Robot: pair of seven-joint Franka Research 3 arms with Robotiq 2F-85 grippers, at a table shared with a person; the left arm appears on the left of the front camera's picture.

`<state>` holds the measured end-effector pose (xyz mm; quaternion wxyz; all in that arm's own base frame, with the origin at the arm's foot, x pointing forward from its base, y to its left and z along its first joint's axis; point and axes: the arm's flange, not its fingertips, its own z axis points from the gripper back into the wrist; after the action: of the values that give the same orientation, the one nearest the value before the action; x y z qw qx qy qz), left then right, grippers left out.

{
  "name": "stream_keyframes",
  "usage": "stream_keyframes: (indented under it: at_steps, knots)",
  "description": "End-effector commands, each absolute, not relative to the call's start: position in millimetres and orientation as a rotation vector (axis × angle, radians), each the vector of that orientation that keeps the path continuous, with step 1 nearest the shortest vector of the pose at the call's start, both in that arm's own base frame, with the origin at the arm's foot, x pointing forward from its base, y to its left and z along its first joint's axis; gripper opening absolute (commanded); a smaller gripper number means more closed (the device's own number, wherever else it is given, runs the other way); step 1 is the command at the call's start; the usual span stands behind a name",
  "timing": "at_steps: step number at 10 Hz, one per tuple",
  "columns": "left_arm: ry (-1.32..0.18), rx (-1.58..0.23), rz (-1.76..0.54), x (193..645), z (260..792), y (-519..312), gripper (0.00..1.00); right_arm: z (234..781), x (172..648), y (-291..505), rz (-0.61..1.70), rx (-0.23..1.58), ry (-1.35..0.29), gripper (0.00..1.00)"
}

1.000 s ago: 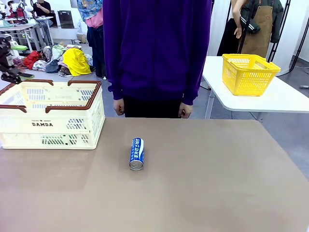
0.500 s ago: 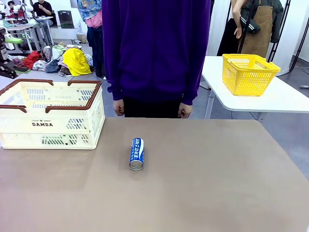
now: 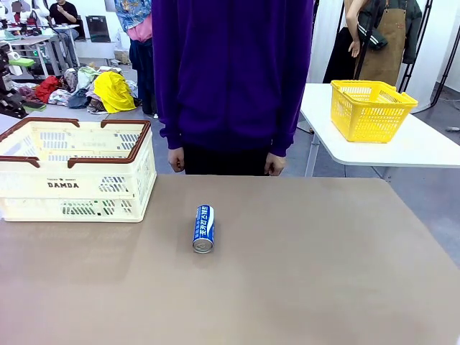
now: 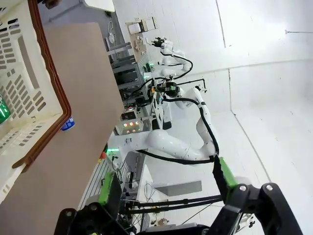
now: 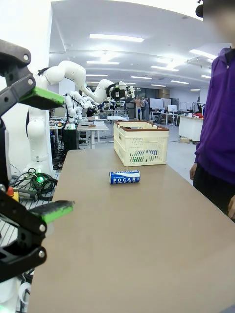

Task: Place the drinks into the Shopping basket.
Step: Pick up one drink and place it into the Shopping basket.

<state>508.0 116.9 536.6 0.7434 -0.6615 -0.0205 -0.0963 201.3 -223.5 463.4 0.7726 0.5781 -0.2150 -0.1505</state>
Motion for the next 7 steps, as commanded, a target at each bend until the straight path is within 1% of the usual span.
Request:
stream_keyframes:
  at_steps: [1,4,5,7]
  knots:
    - [-0.055,-1.446,-0.208,504.1,536.2,115.7,1.0,463.9,203.4,-223.7,-0.303,1.27,-0.496,1.0]
    - [-0.045,-1.449,-0.211,508.0,536.6,116.9,1.0,463.9,203.4,-223.7,-0.303,1.27,-0.496,1.0]
    - [-0.033,-1.309,-0.176,505.7,549.0,82.1,1.0,463.9,203.4,-223.7,-0.303,1.27,-0.496,1.0]
    - [-0.085,-1.042,-0.173,499.9,578.4,1.6,1.0,463.9,203.4,-223.7,-0.303,1.27,-0.496,1.0]
